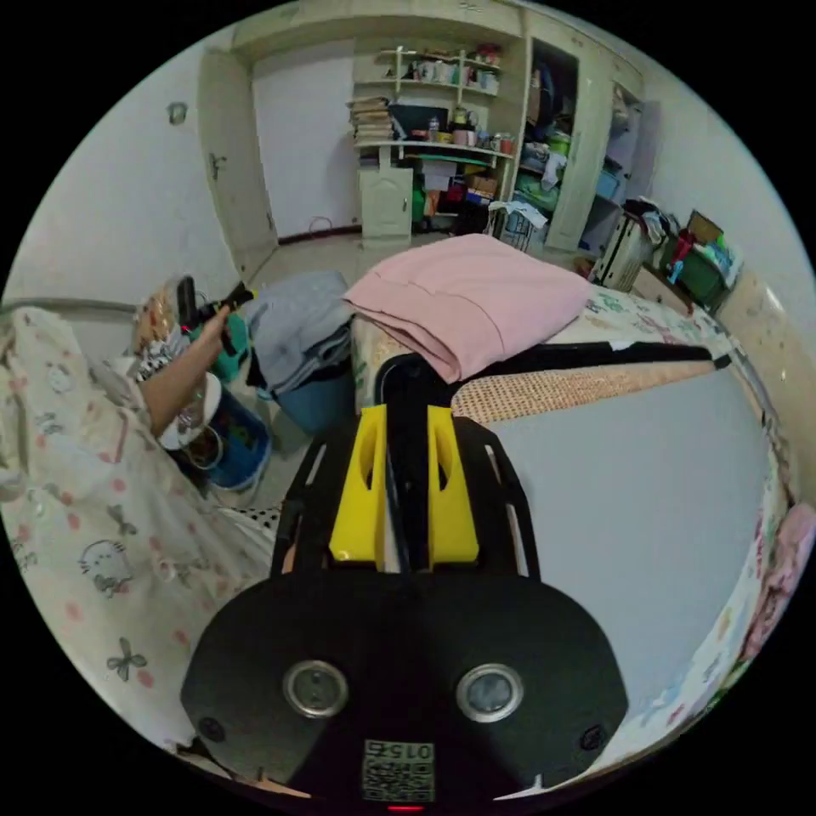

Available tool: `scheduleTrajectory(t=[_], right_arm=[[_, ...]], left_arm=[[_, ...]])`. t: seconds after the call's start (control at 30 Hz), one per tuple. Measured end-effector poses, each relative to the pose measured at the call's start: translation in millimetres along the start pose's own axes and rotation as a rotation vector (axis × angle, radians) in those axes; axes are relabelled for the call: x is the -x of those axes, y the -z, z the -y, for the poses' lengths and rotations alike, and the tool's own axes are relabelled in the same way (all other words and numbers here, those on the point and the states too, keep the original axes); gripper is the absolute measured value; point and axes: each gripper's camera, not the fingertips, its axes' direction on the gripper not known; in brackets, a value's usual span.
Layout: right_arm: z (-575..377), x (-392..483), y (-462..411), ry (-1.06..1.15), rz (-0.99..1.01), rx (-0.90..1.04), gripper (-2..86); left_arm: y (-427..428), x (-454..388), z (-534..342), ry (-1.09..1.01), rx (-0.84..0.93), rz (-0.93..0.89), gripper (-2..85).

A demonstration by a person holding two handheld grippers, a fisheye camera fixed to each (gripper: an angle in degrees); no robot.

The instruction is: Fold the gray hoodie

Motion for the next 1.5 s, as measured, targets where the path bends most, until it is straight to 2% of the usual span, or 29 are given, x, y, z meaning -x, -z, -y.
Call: scheduleTrajectory(t=[0.1, 0.23, 0.37, 0.43, 0.5, 0.53, 0.6, 0.8, 0.87, 1.0, 1.07, 1.13, 1.2, 1.27, 1.33, 1.37, 1.5], right_arm=[[-19.4, -10.8, 36.1, -0.134, 0.058, -0.040, 6.8], [-51.6, -17.2, 75.1, -0.296, 0.130, -0.073, 5.3], [-77.7, -10.5, 109.3, -0.398, 0.153, -0.116, 4.5], [-82.4, -6.7, 122.1, -0.420, 0.165, -0.132, 4.5], [-82.3, -1.9, 133.8, -0.425, 0.184, -0.148, 4.4], [-80.0, 2.3, 140.8, -0.420, 0.195, -0.158, 4.4], [-74.0, 10.8, 150.7, -0.400, 0.208, -0.171, 4.5], [-61.8, 56.0, 192.7, -0.295, 0.241, -0.250, 5.5], [-69.5, 71.4, 218.2, -0.285, 0.264, -0.330, 6.4], [-90.0, 85.9, 264.0, -0.297, 0.338, -0.502, 8.3], [-99.5, 97.4, 295.5, -0.281, 0.353, -0.598, 10.7], [-104.3, 108.7, 317.7, -0.269, 0.287, -0.642, 13.1], [-108.7, 118.8, 333.1, -0.280, 0.145, -0.660, 14.7], [-108.7, 127.2, 337.8, -0.325, -0.040, -0.609, 15.3], [-105.1, 126.5, 326.4, -0.365, -0.129, -0.503, 15.2], [-104.2, 122.0, 313.8, -0.403, -0.150, -0.426, 14.9], [-107.7, 109.5, 279.1, -0.478, -0.122, -0.312, 13.8]], left_arm=[[-19.2, 20.5, 25.2, 0.066, -0.024, -0.043, 14.5], [-41.0, 24.6, 48.8, 0.171, 0.061, -0.098, 12.7], [-10.3, -5.7, 62.3, 0.073, 0.045, -0.122, 4.3], [16.6, -18.0, 63.6, 0.066, -0.020, -0.288, 3.0], [61.8, -64.3, 59.7, -0.047, -0.113, -0.487, 2.0], [74.0, -82.0, 57.9, -0.093, -0.128, -0.519, 1.9], [118.7, -159.2, 43.9, -0.243, -0.170, -0.683, 1.4], [226.0, -346.3, -1.2, -0.460, -0.203, -1.184, 1.0], [251.7, -395.3, -20.4, -0.481, -0.194, -1.337, 0.9], [293.4, -527.7, -76.5, -0.600, -0.028, -1.719, 0.8], [309.7, -591.8, -116.4, -0.684, 0.081, -1.820, 0.8], [324.0, -650.1, -164.6, -0.789, 0.170, -1.898, 0.9], [321.7, -720.1, -231.9, -0.841, 0.385, -1.965, 1.0], [317.5, -758.4, -281.3, -0.900, 0.525, -1.980, 1.2], [318.0, -781.1, -322.4, -0.982, 0.585, -1.936, 1.4], [318.1, -792.4, -343.2, -1.024, 0.612, -1.886, 1.6], [318.7, -816.5, -386.7, -1.134, 0.671, -1.770, 3.2]])
